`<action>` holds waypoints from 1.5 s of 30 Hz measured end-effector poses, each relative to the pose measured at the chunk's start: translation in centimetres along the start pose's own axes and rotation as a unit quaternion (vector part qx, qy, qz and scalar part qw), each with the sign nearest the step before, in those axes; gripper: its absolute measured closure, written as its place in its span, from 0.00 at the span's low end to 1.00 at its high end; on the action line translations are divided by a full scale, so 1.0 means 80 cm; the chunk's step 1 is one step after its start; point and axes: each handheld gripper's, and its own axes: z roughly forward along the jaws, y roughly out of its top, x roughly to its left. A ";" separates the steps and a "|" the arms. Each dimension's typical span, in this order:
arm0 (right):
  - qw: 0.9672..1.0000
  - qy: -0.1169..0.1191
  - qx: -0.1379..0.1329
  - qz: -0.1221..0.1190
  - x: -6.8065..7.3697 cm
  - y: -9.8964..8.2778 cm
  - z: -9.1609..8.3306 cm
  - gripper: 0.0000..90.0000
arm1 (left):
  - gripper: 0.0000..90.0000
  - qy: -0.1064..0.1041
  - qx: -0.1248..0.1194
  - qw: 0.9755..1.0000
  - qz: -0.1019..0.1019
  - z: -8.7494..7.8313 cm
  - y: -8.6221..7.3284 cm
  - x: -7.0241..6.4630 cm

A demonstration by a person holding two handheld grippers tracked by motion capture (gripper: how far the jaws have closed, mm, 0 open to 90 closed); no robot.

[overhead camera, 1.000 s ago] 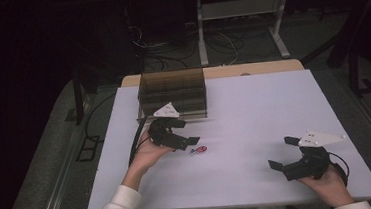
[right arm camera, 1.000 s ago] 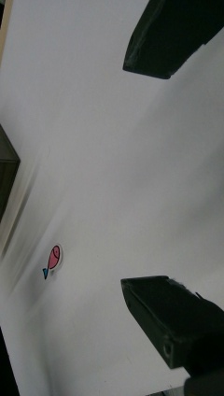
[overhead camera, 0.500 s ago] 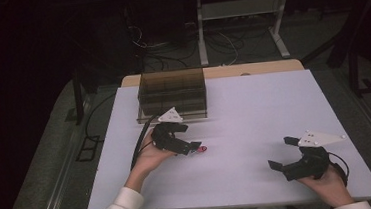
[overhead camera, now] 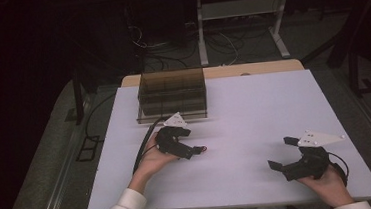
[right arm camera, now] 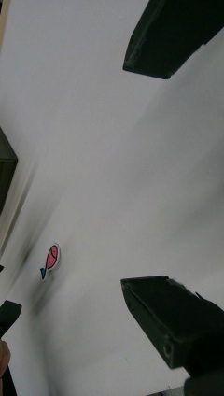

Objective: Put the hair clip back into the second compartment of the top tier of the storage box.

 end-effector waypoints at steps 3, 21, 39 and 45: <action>1.000 0.000 0.000 0.000 0.000 0.000 0.000 0.00 | 0.20 -0.001 0.002 1.000 -0.003 0.002 -0.004 0.001; 1.000 0.002 0.003 -0.003 0.000 0.000 0.002 0.00 | 0.23 -0.004 0.043 0.999 0.007 0.021 -0.016 0.002; 1.000 0.003 0.007 -0.006 0.001 0.000 0.004 0.00 | 0.34 -0.028 0.084 0.996 0.024 0.036 -0.023 0.006; 1.000 0.002 0.008 -0.006 0.001 0.000 0.005 0.00 | 0.46 -0.025 0.083 0.996 0.026 0.036 -0.024 0.007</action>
